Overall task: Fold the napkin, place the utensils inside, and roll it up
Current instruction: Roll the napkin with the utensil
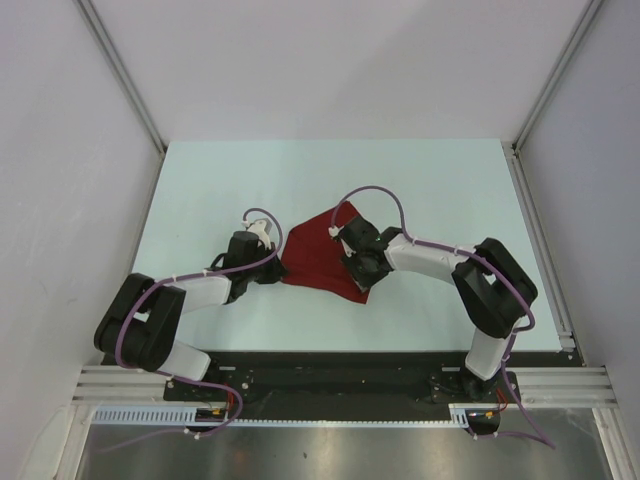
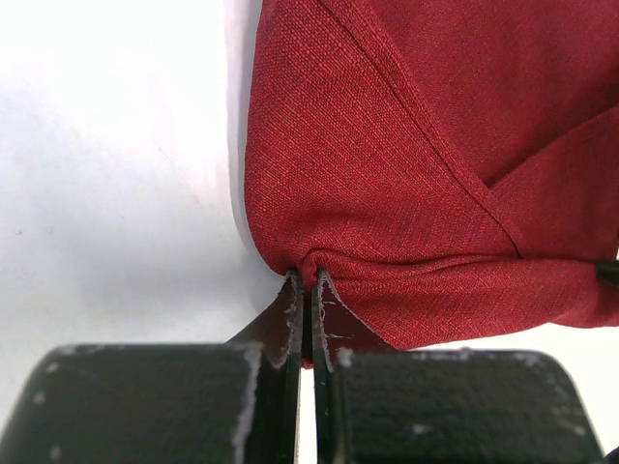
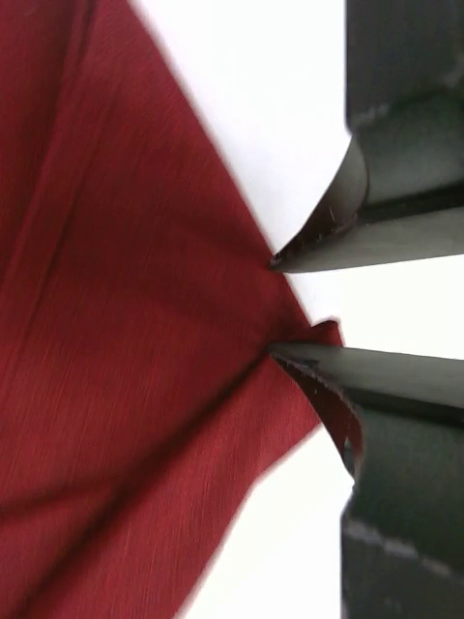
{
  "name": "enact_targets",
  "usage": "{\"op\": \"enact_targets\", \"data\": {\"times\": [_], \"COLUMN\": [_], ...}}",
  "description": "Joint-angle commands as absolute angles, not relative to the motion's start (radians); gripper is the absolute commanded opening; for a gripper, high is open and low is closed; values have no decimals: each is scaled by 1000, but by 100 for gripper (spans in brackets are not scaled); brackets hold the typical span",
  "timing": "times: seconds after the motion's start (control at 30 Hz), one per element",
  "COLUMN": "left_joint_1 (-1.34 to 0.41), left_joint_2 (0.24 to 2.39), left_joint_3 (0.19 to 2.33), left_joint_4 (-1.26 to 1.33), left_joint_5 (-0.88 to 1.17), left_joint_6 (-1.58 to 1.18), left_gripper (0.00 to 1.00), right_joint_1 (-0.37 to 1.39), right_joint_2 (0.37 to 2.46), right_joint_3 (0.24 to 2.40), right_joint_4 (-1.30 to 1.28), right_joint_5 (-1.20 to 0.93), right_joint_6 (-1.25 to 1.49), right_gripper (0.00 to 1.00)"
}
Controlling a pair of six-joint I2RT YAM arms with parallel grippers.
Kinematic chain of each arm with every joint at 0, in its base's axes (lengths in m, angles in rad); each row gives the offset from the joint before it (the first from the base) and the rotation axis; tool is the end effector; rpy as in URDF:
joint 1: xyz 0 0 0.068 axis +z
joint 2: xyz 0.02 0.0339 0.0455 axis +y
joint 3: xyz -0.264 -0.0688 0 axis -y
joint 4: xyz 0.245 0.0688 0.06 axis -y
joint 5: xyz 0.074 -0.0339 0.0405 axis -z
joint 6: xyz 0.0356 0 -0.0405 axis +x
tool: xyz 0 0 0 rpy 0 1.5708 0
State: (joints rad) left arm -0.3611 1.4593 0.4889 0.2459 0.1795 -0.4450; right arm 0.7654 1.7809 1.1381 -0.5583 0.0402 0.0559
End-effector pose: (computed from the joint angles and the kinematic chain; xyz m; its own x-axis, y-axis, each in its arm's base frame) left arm 0.2412 -0.0979 0.1353 -0.7631 -0.1645 -0.6250 0.1598 0.8890 -0.4291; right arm 0.2510 0.2392 0.1707 -0.7094 -0.6042 -0.3629 -0.6432 0.7655 -0.0172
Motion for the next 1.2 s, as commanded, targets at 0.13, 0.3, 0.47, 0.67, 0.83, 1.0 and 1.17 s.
{"op": "enact_targets", "data": {"times": [0.13,0.3,0.47,0.67,0.83,1.0,1.17], "left_joint_1": [-347,-347,-345,-345,-345,-342,-330], "left_joint_2": [1480,1480,1482,1460,1494,1535,1569], "left_joint_3": [512,511,520,537,597,658,704], "left_joint_4": [238,239,232,181,89,6,-77], "left_joint_5": [149,152,155,144,163,160,179], "left_joint_6": [-442,-442,-439,-446,-463,-477,-492], "left_gripper": [0,0,0,0,0,0,0], "right_joint_1": [759,764,750,776,919,1067,1137], "right_joint_2": [1744,1733,1683,1571,1543,1575,1650], "right_joint_3": [1069,1048,1081,1236,1206,1054,989], "right_joint_4": [-638,-629,-646,-670,-451,-116,78], "right_joint_5": [241,232,239,255,284,310,353], "right_joint_6": [126,141,150,86,-53,-184,-258], "right_gripper": [45,46,51,58,61,61,59]}}
